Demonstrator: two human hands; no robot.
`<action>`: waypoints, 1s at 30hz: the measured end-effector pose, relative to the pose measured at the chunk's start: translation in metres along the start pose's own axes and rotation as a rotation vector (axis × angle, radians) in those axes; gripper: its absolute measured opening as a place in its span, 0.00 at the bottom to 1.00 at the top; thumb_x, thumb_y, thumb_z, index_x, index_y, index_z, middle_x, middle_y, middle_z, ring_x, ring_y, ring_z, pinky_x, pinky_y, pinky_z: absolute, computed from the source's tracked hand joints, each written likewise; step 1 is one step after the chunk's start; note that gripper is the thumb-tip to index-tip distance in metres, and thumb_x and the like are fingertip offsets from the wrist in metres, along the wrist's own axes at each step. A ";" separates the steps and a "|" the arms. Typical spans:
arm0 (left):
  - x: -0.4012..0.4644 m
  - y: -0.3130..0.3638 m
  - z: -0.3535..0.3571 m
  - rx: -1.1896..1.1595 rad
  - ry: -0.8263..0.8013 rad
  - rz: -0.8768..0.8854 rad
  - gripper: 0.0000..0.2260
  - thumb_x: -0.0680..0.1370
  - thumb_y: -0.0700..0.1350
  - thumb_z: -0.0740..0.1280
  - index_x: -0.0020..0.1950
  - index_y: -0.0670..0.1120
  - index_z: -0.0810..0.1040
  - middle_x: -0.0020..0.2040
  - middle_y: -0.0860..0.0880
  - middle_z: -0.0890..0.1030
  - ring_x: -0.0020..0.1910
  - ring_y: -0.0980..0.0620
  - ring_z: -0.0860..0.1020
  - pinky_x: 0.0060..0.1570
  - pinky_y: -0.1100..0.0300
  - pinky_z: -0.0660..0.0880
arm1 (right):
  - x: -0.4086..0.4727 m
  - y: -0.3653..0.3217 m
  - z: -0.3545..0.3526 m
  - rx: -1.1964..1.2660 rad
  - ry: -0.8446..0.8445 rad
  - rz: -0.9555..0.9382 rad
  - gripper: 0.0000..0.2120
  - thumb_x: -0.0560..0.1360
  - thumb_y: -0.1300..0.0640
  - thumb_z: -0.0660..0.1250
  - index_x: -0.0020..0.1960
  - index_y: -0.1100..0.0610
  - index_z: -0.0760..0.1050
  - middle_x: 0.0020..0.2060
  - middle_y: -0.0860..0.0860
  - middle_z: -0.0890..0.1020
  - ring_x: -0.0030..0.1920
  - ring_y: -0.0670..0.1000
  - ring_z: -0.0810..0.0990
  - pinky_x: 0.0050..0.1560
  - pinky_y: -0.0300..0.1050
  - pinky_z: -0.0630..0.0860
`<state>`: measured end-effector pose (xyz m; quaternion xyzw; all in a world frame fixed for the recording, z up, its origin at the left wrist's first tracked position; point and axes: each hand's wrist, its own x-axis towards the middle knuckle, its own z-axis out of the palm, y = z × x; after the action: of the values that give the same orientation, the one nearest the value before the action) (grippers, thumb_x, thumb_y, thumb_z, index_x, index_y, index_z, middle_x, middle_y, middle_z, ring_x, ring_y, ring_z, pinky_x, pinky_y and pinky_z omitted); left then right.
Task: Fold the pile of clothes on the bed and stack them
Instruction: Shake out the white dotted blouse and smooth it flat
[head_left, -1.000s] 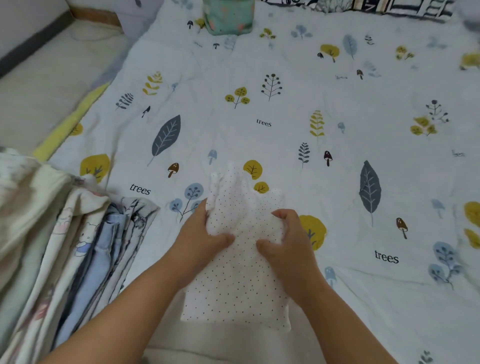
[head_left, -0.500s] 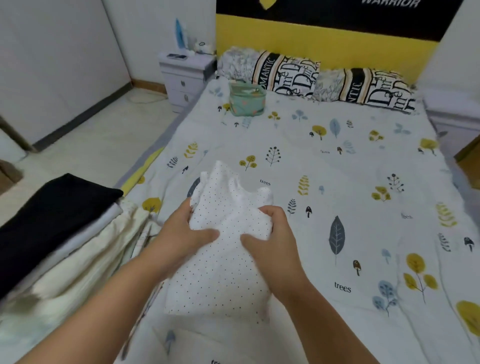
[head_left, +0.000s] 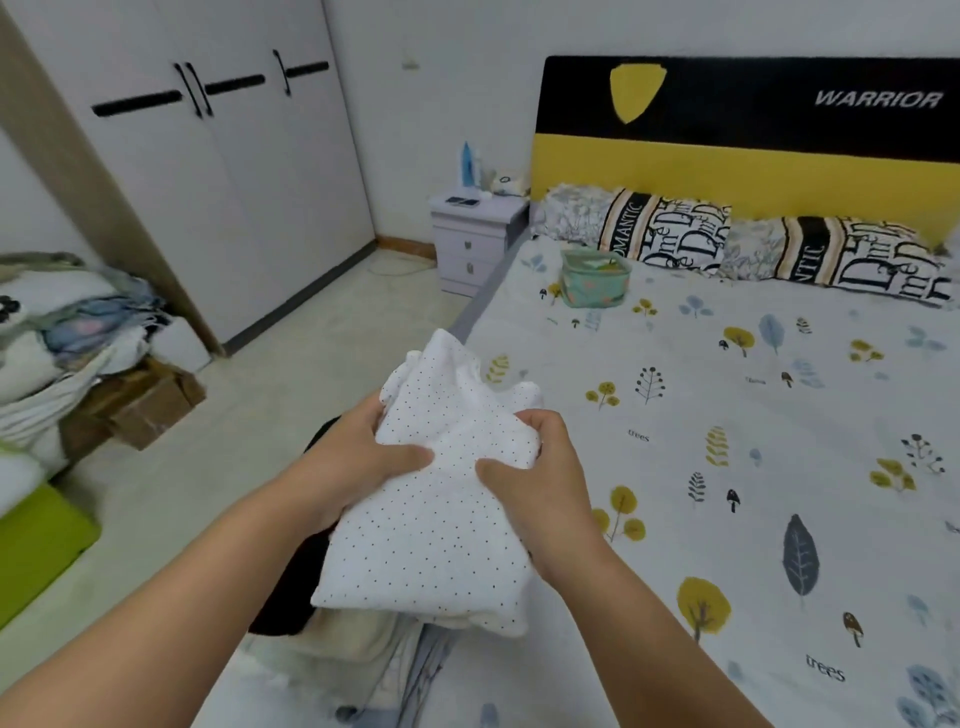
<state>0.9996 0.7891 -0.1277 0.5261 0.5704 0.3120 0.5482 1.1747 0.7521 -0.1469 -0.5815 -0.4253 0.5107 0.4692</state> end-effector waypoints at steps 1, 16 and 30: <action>0.002 -0.003 -0.016 0.012 -0.003 -0.007 0.22 0.69 0.40 0.73 0.58 0.57 0.73 0.49 0.54 0.83 0.45 0.50 0.83 0.44 0.51 0.80 | 0.002 0.001 0.016 0.008 0.000 0.010 0.19 0.70 0.61 0.67 0.55 0.46 0.67 0.49 0.48 0.77 0.47 0.50 0.79 0.48 0.52 0.80; 0.057 -0.103 -0.146 0.045 -0.023 -0.314 0.16 0.77 0.44 0.66 0.64 0.47 0.72 0.53 0.48 0.81 0.48 0.49 0.81 0.42 0.57 0.78 | 0.034 0.056 0.172 -0.178 -0.034 0.280 0.29 0.74 0.56 0.64 0.72 0.51 0.57 0.55 0.44 0.74 0.48 0.44 0.72 0.47 0.37 0.70; 0.062 -0.135 -0.145 0.512 -0.029 -0.226 0.25 0.80 0.48 0.58 0.75 0.47 0.55 0.71 0.49 0.67 0.66 0.49 0.69 0.58 0.62 0.65 | 0.040 0.072 0.172 -0.724 -0.206 0.331 0.30 0.79 0.51 0.55 0.76 0.50 0.44 0.69 0.55 0.61 0.66 0.54 0.67 0.62 0.45 0.65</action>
<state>0.8361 0.8453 -0.2427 0.5849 0.6779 0.0869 0.4368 1.0100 0.7958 -0.2314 -0.7156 -0.5229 0.4521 0.1007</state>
